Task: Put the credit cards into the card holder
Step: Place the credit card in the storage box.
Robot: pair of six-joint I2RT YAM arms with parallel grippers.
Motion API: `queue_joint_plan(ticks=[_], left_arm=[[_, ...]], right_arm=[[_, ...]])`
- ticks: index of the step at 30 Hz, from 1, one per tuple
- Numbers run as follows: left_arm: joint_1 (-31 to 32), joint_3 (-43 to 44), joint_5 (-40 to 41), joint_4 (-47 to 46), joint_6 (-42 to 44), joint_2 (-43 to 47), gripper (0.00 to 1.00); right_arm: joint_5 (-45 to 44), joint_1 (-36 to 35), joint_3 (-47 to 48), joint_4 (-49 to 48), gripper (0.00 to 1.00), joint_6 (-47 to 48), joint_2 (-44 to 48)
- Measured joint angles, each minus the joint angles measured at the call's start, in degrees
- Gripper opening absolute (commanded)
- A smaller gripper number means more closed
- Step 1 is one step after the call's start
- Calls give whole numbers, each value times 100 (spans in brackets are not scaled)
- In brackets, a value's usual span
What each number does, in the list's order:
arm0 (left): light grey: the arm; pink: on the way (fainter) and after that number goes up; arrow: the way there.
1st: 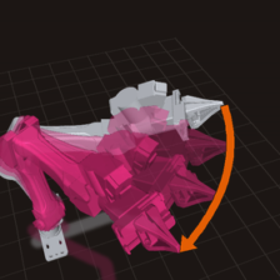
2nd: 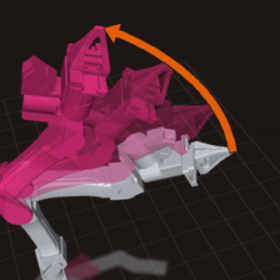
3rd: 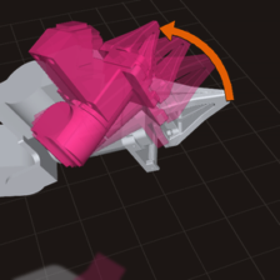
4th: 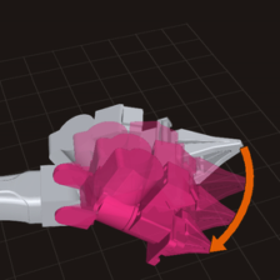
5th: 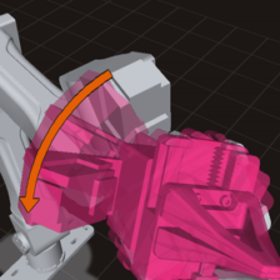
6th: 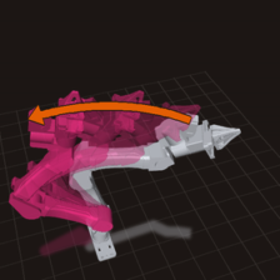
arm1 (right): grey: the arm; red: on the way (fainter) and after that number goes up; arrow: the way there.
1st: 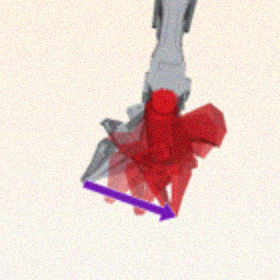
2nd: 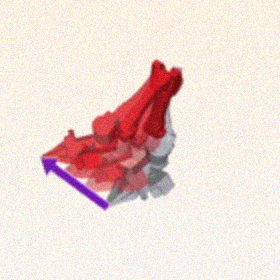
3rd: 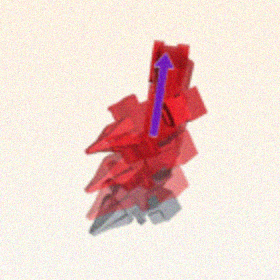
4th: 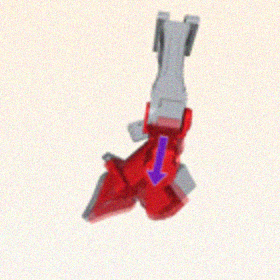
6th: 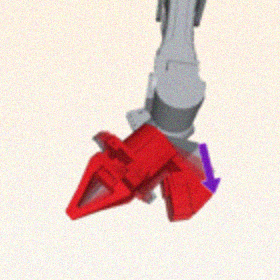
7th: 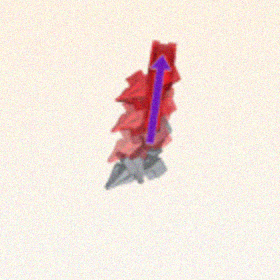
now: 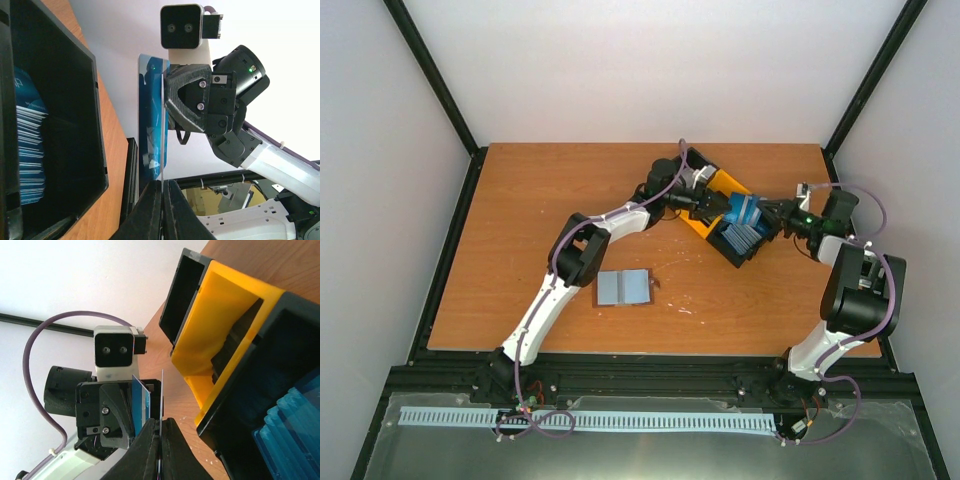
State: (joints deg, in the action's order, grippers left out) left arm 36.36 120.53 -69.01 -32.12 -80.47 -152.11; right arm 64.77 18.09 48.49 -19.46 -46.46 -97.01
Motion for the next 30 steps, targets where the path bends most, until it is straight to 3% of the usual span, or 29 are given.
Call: queue_joint_plan(ticks=[8, 14, 22, 30], left_arm=[[-31, 0, 33, 297, 289, -31, 1], [-127, -125, 221, 1453, 1349, 160, 1], [-356, -695, 898, 3353, 3257, 1460, 1], [-498, -1375, 1552, 4275, 4389, 2625, 1]], right_arm=[[-291, 203, 208, 743, 3, 481, 0], [-970, 201, 457, 1823, 3, 1123, 144], [-2146, -254, 817, 2924, 3, 1606, 264], [-2728, -472, 1119, 3224, 5, 1512, 20]])
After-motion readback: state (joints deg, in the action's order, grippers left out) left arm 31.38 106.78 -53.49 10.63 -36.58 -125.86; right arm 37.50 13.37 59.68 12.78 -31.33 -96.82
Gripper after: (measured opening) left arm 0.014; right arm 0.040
